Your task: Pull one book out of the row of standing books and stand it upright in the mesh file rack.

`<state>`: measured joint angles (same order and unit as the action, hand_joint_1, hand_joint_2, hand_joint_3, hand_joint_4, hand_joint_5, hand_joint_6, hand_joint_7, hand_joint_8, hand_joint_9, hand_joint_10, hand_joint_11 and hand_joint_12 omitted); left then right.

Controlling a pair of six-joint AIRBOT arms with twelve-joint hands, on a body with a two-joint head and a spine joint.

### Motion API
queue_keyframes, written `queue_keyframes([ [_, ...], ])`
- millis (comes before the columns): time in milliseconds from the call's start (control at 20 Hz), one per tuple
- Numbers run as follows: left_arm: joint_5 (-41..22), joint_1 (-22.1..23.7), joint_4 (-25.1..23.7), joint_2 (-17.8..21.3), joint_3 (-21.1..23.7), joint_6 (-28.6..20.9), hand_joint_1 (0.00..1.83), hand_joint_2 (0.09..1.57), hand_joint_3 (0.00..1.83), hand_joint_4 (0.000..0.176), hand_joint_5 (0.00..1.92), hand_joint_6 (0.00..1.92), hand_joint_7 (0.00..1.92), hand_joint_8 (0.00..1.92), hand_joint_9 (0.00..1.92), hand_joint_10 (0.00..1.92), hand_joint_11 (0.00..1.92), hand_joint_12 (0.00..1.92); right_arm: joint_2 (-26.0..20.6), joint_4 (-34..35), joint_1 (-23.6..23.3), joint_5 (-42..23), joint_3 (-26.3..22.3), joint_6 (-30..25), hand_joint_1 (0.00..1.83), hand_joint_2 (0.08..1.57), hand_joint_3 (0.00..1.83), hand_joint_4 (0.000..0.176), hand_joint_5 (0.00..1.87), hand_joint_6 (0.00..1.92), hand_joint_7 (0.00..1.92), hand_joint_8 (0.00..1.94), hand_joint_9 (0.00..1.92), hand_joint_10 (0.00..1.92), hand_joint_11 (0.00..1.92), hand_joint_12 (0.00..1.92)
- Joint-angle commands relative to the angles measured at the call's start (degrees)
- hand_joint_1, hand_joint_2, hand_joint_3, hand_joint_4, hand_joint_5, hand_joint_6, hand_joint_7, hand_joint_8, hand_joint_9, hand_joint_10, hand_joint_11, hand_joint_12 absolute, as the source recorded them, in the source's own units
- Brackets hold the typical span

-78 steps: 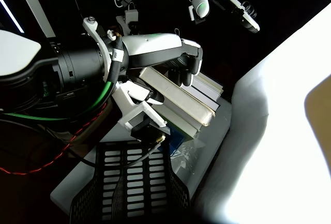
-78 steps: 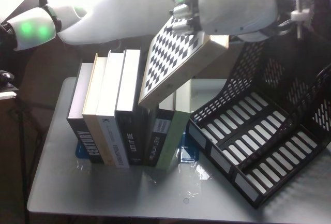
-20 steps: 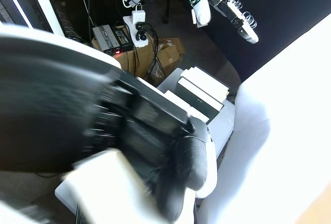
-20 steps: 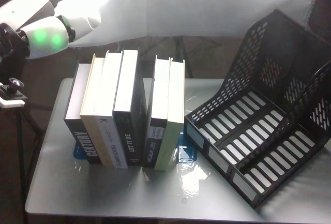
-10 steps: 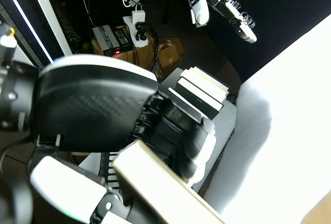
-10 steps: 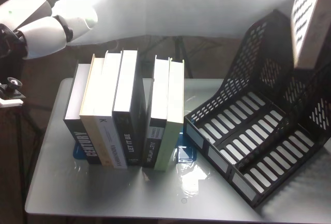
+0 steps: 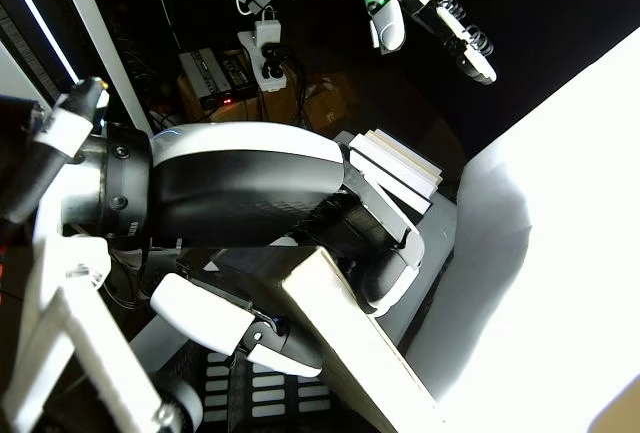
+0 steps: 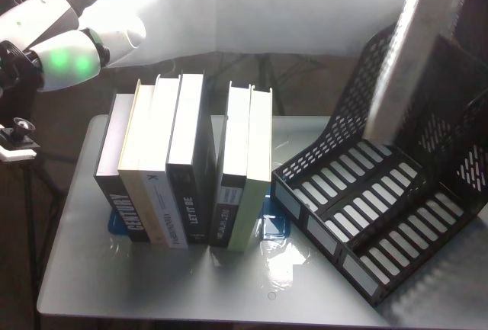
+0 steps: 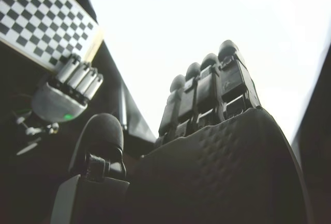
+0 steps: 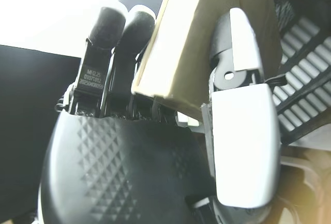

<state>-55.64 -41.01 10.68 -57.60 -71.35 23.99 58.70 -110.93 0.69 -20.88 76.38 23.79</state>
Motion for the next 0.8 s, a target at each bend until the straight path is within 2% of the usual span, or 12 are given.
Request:
queue_keyframes([
  [0,-7.07,0.23,0.48,0.22,-0.29,-0.2,0.0,1.45,0.0,0.013,0.0,0.0,0.0,0.0,0.0,0.0,0.0,0.0,0.03,4.57,-0.31,2.53,0.22,0.85,1.3,1.26,0.0,0.0,0.7,1.22,0.69,1.55,0.68,1.7,0.65,1.91],
  [100,-7.08,0.02,0.55,0.21,-0.36,-0.2,0.0,1.46,0.0,0.01,0.0,0.0,0.0,0.0,0.0,0.0,0.0,0.0,1.14,9.93,1.41,2.43,0.99,0.85,1.35,1.21,0.0,0.0,0.71,1.27,0.78,1.29,0.83,1.49,0.75,1.75],
  [200,-7.05,0.01,0.59,0.12,-0.42,-0.2,0.0,1.47,0.0,0.01,0.0,0.0,0.0,0.0,0.0,0.0,0.0,0.0,1.72,11.36,2.2,2.29,1.65,0.85,1.24,1.25,0.01,0.0,0.72,1.17,0.77,1.58,0.9,1.79,0.85,1.91],
  [250,-7.0,-0.01,0.59,0.07,-0.44,-0.2,0.0,1.47,0.0,0.011,0.0,0.0,0.0,0.0,0.0,0.0,0.0,0.0,2.04,11.78,2.66,2.3,2.07,0.85,1.31,1.26,0.01,0.0,0.67,1.22,0.71,1.53,0.73,1.73,0.71,1.92],
  [350,-6.98,-0.12,0.63,-0.02,-0.5,-0.2,0.0,1.47,0.0,0.016,0.0,0.0,0.0,0.0,0.0,0.0,0.0,0.0,2.47,14.05,3.65,2.11,3.13,0.85,1.21,1.26,0.0,0.0,0.7,1.17,0.77,1.65,0.95,1.7,0.88,1.9],
  [400,-6.98,-0.23,0.69,-0.05,-0.52,-0.2,0.0,1.47,0.0,0.009,0.0,0.0,0.0,0.0,0.0,0.0,0.0,0.0,2.84,16.13,4.39,1.72,3.94,0.85,1.18,1.3,0.01,0.0,0.65,1.21,0.69,1.78,1.02,1.88,1.03,1.92],
  [450,-6.98,-0.28,0.71,-0.05,-0.52,-0.2,0.0,1.46,0.0,0.012,0.0,0.0,0.0,0.0,0.0,0.0,0.0,0.0,3.05,16.56,4.63,1.42,4.36,0.85,1.1,1.27,0.0,0.0,0.72,1.35,0.91,1.91,1.11,1.91,1.15,1.92],
  [500,-7.0,-0.34,0.73,-0.05,-0.52,-0.2,0.0,1.46,0.0,0.015,0.0,0.0,0.0,0.0,0.0,0.0,0.0,0.0,3.21,16.65,4.82,1.11,4.64,0.85,1.08,1.27,0.0,0.0,0.72,1.38,0.93,1.93,1.09,1.92,1.15,1.92],
  [550,-7.02,-0.36,0.78,-0.1,-0.52,-0.2,0.0,1.46,0.0,0.018,0.0,0.0,0.0,0.0,0.0,0.0,0.0,0.0,3.27,16.74,5.19,1.08,4.8,0.85,1.13,1.31,0.02,0.0,0.62,1.51,0.69,1.71,1.03,1.92,1.1,1.92],
  [650,-7.02,-0.35,0.79,-0.2,-0.52,-0.2,0.0,1.46,0.0,0.009,0.0,0.0,0.0,0.0,0.0,0.0,0.0,0.0,3.33,17.04,5.6,1.08,5.18,0.85,1.07,1.28,0.01,0.0,0.68,1.46,0.87,1.93,1.04,1.92,1.15,1.92],
  [700,-7.0,-0.4,0.8,-0.25,-0.54,-0.2,0.0,1.46,0.0,0.003,0.0,0.0,0.0,0.0,0.0,0.0,0.0,0.0,3.38,17.04,5.83,1.12,5.34,0.85,1.13,1.34,0.01,0.0,0.61,1.35,0.66,1.92,0.95,1.92,1.03,1.92],
  [750,-6.98,-0.44,0.8,-0.27,-0.55,-0.2,0.0,1.46,0.0,0.008,0.0,0.0,0.0,0.0,0.0,0.0,0.0,0.0,3.38,17.04,5.95,1.21,5.4,0.85,1.12,1.37,0.02,0.0,0.54,1.44,0.62,1.93,1.05,1.92,1.16,1.92],
])
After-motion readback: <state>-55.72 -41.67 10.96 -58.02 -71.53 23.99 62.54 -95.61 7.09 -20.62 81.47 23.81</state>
